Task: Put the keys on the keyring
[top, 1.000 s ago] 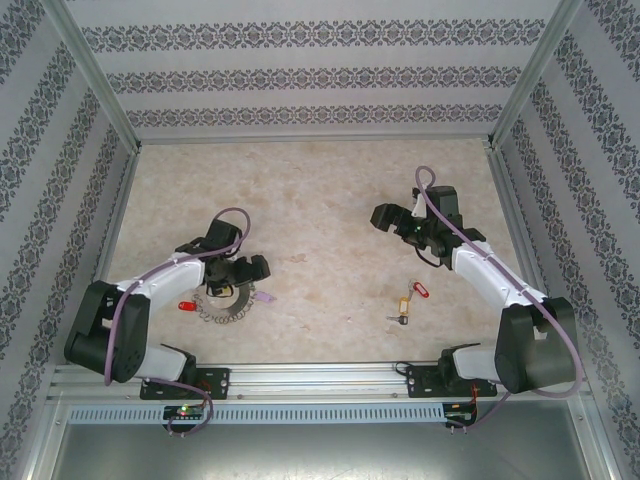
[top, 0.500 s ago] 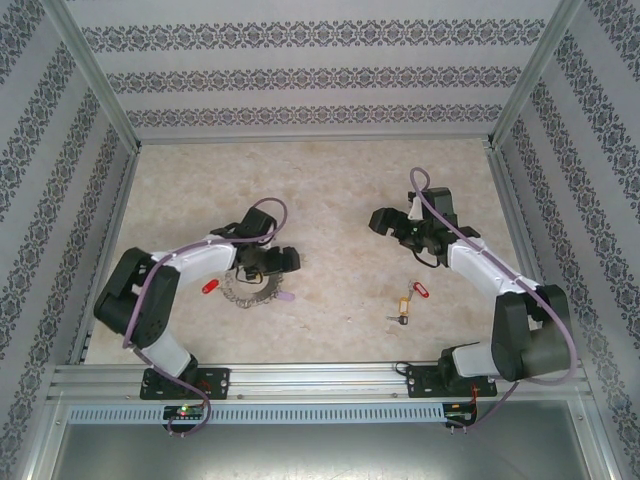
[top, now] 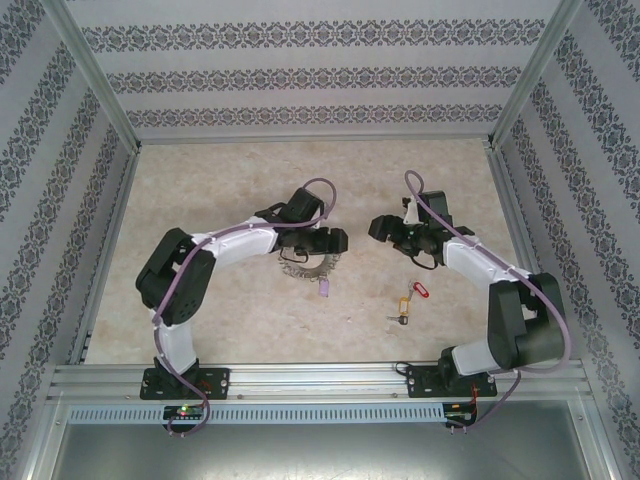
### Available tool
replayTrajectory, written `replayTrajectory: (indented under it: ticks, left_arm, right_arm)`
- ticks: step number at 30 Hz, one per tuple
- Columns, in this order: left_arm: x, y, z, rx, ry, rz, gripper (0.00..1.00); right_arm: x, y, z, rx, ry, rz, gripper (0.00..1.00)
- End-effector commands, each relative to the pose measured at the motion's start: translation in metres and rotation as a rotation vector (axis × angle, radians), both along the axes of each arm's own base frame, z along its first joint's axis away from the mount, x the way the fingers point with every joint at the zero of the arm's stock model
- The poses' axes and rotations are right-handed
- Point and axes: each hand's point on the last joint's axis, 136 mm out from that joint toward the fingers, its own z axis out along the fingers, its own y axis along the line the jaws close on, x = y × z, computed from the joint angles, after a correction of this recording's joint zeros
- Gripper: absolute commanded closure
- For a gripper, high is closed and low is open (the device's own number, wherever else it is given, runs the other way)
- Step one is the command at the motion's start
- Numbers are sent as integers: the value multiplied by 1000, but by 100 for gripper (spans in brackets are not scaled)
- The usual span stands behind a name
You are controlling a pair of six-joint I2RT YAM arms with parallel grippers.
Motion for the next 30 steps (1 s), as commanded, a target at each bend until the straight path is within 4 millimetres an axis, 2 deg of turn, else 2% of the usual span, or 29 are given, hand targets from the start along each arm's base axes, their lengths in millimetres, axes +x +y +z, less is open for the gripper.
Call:
replayTrajectory:
  ticks: [1, 6, 8, 10, 14, 17, 25, 30]
  left_arm:
    - [-1, 43, 15, 85, -59, 120, 18]
    - [-17, 107, 5, 136, -23, 300, 16]
    - [-22, 123, -2, 141, 16, 348, 16]
    - [-26, 129, -7, 135, 21, 370, 16]
    - [-28, 134, -18, 132, 83, 401, 18]
    - [-24, 125, -20, 119, 106, 376, 22]
    - [-16, 110, -35, 70, 138, 357, 23]
    - [-13, 109, -44, 73, 152, 372, 25]
  right_arm:
    - [0, 24, 1, 93, 19, 92, 36]
    - [8, 58, -5, 128, 51, 199, 41]
    - [12, 72, -9, 124, 50, 226, 41]
    - [17, 84, -13, 113, 57, 256, 42]
    - [26, 94, -27, 101, 96, 241, 41]
    - [28, 101, -32, 115, 114, 269, 44]
    - [24, 113, -48, 121, 151, 305, 44]
    - [17, 125, -55, 130, 173, 338, 47]
